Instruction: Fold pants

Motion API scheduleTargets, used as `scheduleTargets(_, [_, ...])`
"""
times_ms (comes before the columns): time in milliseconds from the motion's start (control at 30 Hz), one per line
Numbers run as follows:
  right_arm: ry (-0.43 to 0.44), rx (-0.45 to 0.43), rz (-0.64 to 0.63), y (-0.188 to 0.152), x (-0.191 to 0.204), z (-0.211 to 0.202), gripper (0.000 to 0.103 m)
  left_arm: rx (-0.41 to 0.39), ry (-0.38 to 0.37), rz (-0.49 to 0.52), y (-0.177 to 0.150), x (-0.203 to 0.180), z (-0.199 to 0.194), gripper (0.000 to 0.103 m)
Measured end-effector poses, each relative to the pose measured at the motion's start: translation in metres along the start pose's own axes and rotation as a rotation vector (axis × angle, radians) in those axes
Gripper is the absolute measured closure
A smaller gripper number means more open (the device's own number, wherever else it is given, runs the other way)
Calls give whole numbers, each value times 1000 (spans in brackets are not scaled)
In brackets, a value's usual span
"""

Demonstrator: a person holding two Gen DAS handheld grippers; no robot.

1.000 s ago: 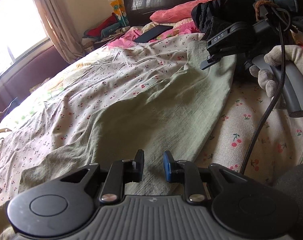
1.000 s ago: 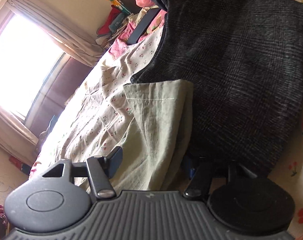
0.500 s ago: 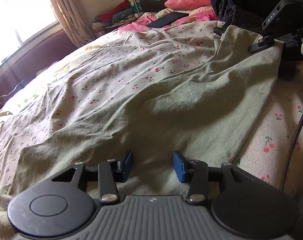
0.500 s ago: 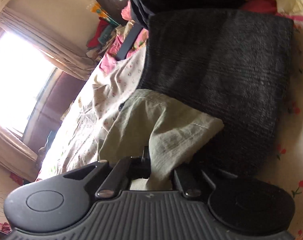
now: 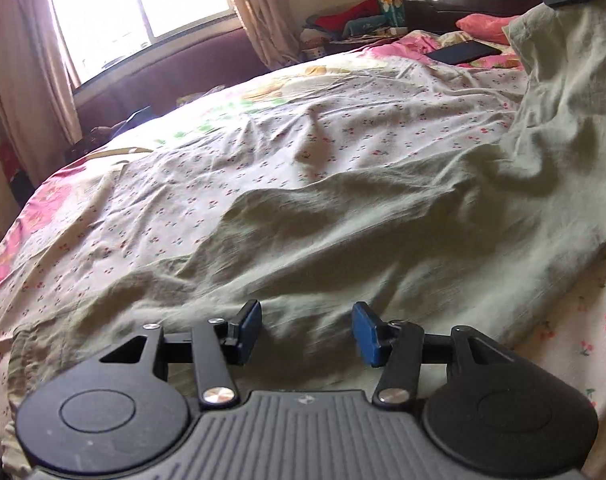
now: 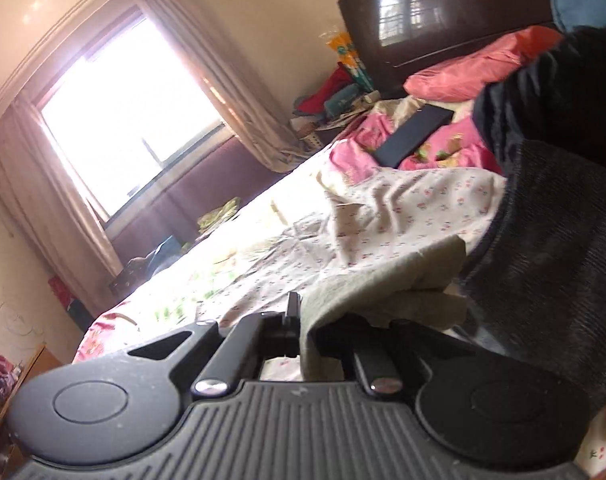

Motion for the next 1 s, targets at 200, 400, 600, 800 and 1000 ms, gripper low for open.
scheduleTargets(200, [213,214,-305,-72,160,85,99,46,121,-220,-41,114,-2,40])
scheduleTargets(400, [402,468,-499,-218,274,163,99,102,239,-247,-81,174,4,40])
scheduleTargets(600, [479,529,-743,-321,338,164,99,93,226,-253,-111,181,-5,39])
scheduleTargets(800, [517,580,-972,-367,350,148,98,83,177,-357,-125,191,-12,37])
scheduleTargets(1000, [513,570,-926,-359,348,150,88,79,160,-391,-131,193,-13,36])
Point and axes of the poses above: each gripper's, at about its wrist camera, not at the fingertips, and z roughly the way its jaws point, x to its left, y to its top, the point moved 5 cm from there along z, roughly the way its jaws point, and after that the axes turned 12 degrees about y, right-handed, at the moved point
